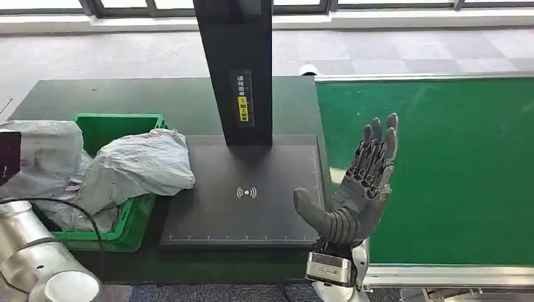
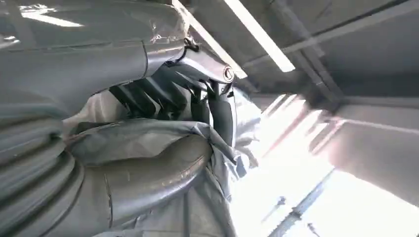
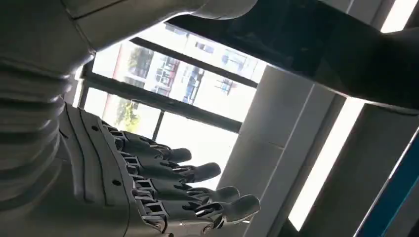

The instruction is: Moved the parcel from conveyor to table for the left to box.

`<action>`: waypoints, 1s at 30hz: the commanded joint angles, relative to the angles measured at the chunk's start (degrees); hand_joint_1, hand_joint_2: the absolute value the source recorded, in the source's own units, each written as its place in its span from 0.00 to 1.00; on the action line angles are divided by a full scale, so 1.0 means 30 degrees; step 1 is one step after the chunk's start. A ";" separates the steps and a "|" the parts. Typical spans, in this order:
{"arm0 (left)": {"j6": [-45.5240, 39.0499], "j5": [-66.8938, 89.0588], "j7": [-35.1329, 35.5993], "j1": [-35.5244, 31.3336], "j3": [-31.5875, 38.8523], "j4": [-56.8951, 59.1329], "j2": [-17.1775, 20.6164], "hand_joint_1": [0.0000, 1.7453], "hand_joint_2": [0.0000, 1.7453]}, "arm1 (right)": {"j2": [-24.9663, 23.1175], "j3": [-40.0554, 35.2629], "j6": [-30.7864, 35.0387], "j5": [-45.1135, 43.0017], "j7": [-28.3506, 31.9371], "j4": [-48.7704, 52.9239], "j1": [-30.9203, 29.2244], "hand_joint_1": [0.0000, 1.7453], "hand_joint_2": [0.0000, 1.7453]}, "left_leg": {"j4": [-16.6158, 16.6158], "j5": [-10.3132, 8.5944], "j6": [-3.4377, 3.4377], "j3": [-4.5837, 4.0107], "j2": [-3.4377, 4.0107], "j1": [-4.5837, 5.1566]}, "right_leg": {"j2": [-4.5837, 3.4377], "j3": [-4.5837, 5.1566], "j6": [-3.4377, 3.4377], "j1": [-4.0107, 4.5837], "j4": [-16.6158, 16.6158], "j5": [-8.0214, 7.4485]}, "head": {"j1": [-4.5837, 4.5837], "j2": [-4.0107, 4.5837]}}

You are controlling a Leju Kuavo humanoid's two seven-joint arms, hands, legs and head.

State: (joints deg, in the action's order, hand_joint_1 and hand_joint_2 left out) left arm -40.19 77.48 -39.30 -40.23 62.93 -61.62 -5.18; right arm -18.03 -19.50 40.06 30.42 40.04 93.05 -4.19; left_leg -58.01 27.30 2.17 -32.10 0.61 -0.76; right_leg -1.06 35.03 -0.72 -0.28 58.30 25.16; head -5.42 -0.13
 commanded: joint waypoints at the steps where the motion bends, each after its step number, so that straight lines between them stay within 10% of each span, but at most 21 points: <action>1: 0.0065 -0.0012 0.0151 -0.1387 0.2537 0.2045 -0.0038 1.00 1.00 | -0.0656 -0.0827 -0.0021 0.0224 -0.0014 -0.1129 0.1156 0.00 1.00 | 0.0037 -0.0013 -0.0030 0.0020 -0.0091 -0.0003 | 0.0111 -0.0068 0.0011 0.0003 -0.0041 0.0010 | -0.0008 0.0000; 30: 0.0065 0.0044 0.0005 -0.1252 0.1534 0.1639 -0.0739 1.00 1.00 | -0.0656 -0.0748 -0.0021 0.0324 -0.0014 -0.1178 0.1054 0.00 1.00 | 0.0023 -0.0038 -0.0032 0.0006 -0.0133 -0.0009 | 0.0155 -0.0065 0.0019 -0.0035 -0.0049 -0.0006 | 0.0007 0.0000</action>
State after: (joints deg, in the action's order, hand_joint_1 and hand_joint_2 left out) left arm -40.19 77.88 -39.28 -41.65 65.55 -57.68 -6.10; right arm -17.99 -20.28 40.06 31.61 40.04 92.17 -4.28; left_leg -58.09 27.21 2.14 -32.19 0.43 -0.77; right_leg -0.85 35.01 -0.66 -0.42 58.28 25.08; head -5.40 -0.13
